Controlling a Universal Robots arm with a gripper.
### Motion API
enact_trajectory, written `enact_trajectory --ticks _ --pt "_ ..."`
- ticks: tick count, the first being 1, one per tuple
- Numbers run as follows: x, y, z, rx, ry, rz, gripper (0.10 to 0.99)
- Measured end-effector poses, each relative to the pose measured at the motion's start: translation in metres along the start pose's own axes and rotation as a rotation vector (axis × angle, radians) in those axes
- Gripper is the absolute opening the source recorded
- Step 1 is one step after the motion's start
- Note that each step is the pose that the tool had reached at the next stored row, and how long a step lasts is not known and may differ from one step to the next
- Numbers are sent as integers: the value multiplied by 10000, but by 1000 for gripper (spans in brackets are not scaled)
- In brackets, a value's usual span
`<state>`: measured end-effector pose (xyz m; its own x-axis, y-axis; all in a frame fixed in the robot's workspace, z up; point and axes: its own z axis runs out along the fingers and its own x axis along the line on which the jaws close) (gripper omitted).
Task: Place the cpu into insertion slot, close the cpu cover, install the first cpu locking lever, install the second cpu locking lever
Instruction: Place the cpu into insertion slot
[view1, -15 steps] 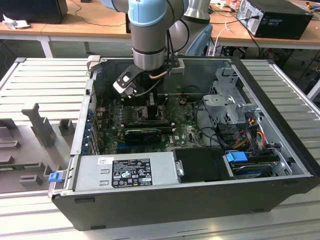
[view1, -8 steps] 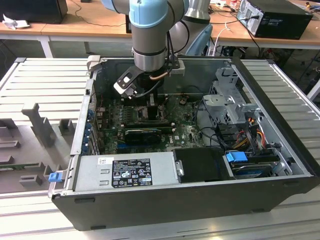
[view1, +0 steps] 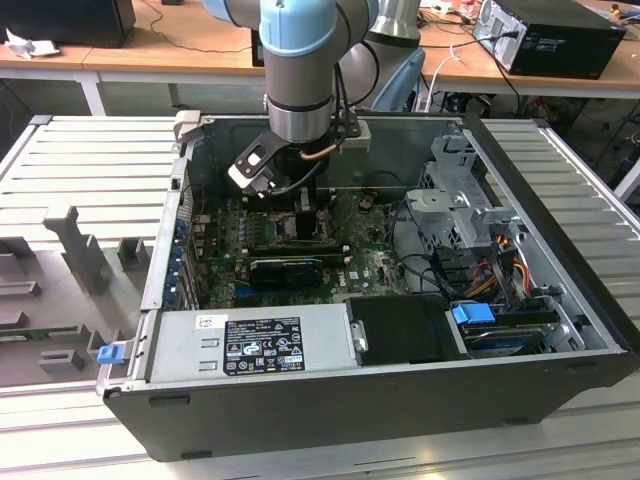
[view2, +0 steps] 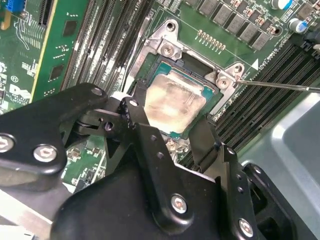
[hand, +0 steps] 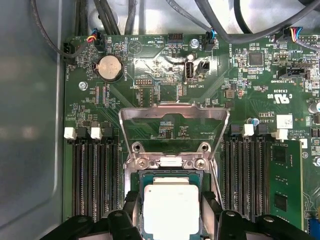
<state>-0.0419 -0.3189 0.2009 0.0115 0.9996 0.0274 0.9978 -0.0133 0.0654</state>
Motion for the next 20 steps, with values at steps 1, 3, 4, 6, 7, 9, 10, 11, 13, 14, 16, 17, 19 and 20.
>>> enact_trajectory --ticks 1,3,4,6,7,9,10,11,13,14,16,17,19,20 --pt "0 0 -10 0 -1 1 608" --pt "1 3 -44 0 -1 0 592" --pt "2 4 -69 3 0 1 529" --pt "3 13 -125 34 -5 5 404" --pt "4 16 -141 48 -6 10 282" --pt "5 26 -168 89 -13 19 165" --pt "5 30 -176 104 -18 20 106" --pt "5 37 -190 124 -27 20 106" --pt "6 38 -199 128 -28 24 106" --pt "6 38 -213 132 -31 26 106" --pt "7 41 -247 138 -32 26 106" --pt "7 42 -260 141 -34 26 106" --pt "9 45 -307 145 -32 26 106" --pt "9 46 -320 147 -33 26 106"
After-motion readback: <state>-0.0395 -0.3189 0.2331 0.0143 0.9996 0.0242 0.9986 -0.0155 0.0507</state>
